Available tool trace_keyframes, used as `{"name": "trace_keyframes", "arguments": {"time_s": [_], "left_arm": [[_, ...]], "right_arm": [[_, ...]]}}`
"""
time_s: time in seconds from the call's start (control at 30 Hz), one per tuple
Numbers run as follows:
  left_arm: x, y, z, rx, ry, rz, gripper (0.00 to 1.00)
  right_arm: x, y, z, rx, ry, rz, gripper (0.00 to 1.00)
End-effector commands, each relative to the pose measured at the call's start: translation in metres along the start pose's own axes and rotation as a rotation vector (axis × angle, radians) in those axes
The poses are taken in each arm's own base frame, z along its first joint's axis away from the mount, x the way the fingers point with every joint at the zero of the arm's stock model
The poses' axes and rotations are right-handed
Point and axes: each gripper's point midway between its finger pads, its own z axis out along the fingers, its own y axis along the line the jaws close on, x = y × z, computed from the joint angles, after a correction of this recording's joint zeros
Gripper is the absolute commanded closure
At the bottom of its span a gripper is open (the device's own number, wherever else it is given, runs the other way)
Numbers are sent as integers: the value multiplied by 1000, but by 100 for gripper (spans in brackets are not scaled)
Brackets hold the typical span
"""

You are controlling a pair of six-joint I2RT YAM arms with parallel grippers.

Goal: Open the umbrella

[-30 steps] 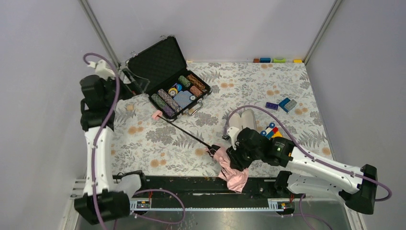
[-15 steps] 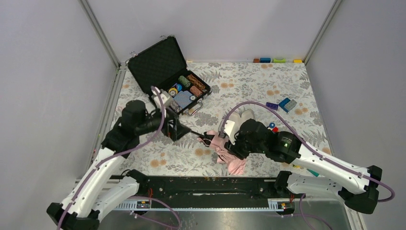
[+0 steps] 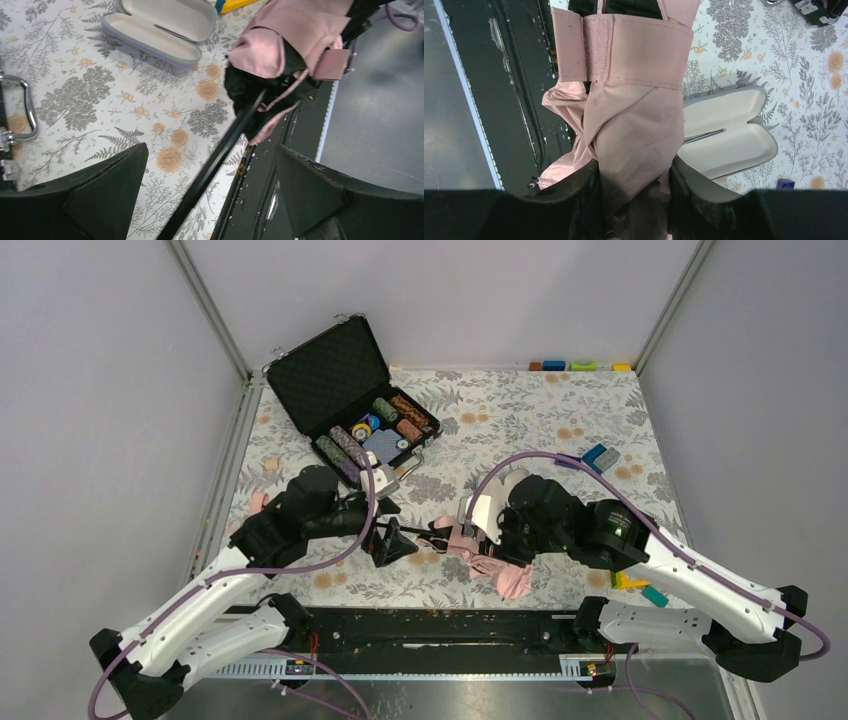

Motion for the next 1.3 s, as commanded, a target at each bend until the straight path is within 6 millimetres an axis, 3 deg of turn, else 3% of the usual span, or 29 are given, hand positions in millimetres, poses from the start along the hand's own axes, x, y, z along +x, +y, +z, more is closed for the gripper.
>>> {"name": "trace_keyframes", "arguments": {"time_s": [0.0, 0.23, 0.3, 0.5, 0.6, 0.7, 0.77, 0.8, 0.87, 0.97, 1.07, 1.13, 1.27], "left_arm": [[-3, 13, 1, -78, -30, 54, 1], [20, 11, 18, -64, 56, 41, 1], [24, 4, 24, -18, 82, 36, 5], [34, -16, 33, 76, 141, 33, 62], [37, -28, 31, 116, 145, 52, 77], [36, -38, 28, 147, 133, 80, 99], [36, -39, 26, 145, 131, 80, 100], [35, -37, 25, 126, 129, 67, 100], [33, -24, 25, 29, 131, 20, 100], [26, 1, 26, -152, 94, -101, 100], [13, 17, 23, -273, 3, -215, 100], [3, 25, 20, -324, -78, -261, 100], [-18, 38, 19, -387, -234, -321, 100]], "right_arm": [[-13, 3, -10, -31, -41, -58, 100], [-18, 7, -11, -39, -103, -58, 100], [-19, 7, -12, -39, -107, -59, 100], [-12, -3, -6, 16, -71, -64, 100], [-13, -18, -3, 94, -66, -69, 100], [-19, -41, -6, 213, -71, -68, 100], [-26, -60, -10, 319, -86, -54, 100], [-35, -71, -13, 383, -121, -34, 94], [-45, -85, -17, 467, -172, 9, 68], [-58, -90, -17, 507, -268, 69, 56], [-67, -94, -15, 537, -361, 178, 20], [-69, -97, -16, 560, -404, 257, 4], [-77, -104, -25, 602, -495, 433, 0]]}}
